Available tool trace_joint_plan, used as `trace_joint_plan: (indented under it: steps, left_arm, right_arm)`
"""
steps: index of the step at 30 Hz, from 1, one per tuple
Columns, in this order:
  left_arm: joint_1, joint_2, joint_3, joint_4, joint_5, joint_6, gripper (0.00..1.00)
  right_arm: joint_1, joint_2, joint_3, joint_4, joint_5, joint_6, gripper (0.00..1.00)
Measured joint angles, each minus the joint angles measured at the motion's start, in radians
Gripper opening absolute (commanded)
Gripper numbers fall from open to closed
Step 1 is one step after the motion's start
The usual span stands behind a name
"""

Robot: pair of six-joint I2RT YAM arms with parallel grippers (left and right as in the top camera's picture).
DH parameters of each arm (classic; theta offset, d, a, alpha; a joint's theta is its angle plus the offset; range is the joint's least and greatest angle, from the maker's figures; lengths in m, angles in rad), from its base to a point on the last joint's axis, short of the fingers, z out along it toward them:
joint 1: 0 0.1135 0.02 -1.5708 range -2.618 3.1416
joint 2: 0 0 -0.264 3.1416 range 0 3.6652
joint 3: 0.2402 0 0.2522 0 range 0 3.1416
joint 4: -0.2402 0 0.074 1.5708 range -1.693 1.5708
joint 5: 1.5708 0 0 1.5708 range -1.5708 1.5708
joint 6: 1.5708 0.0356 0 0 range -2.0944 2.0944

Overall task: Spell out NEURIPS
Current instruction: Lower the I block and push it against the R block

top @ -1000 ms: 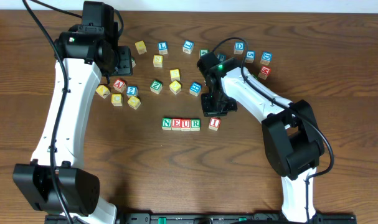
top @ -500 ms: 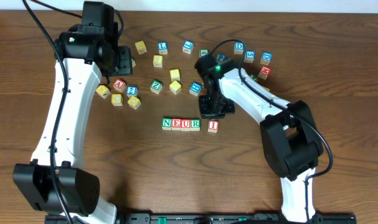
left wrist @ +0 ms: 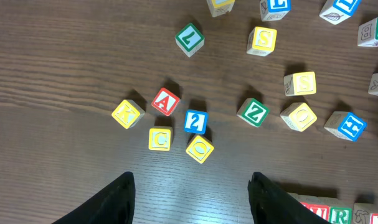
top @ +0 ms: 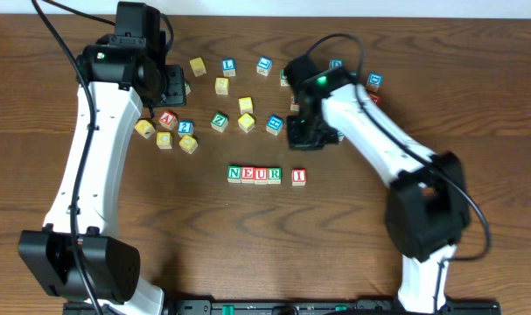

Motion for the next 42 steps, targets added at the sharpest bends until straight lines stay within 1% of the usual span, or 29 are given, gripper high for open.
trace_joint_plan:
  steps: [4,7,11,15,19,23,28,42]
  left_arm:
    - [0.000,0.000,0.000,0.000,0.000,0.000,0.58]
    - [0.000,0.000,0.000,0.000,0.000,0.000,0.58]
    - [0.000,0.000,0.000,0.000,0.000,0.000,0.58]
    - [0.000,0.000,0.000,0.000,0.000,0.000,0.58]
    - [0.000,0.000,0.000,0.000,0.000,0.000,0.58]
    - [0.000,0.000,0.000,0.000,0.000,0.000,0.58]
    - [0.000,0.000,0.000,0.000,0.000,0.000,0.58]
    - [0.000,0.000,0.000,0.000,0.000,0.000,0.58]
  right_arm:
    - [-0.021,-0.071,0.011,-0.092,0.016,0.004,0.01]
    - [-0.021,-0.077,-0.014,-0.090,0.017,0.011,0.01]
    - [-0.021,-0.076,-0.127,-0.040,0.017,0.031,0.01]
    - [-0.018,-0.076,-0.242,0.060,0.006,0.042,0.01]
    - [-0.006,-0.076,-0.316,0.157,-0.029,0.060,0.01]
    - [0.015,-0.076,-0.361,0.216,-0.051,0.095,0.01]
    - [0.043,-0.075,-0.406,0.245,-0.071,0.138,0.01]
    - [0.053,-0.075,-0.417,0.314,-0.077,0.181,0.01]
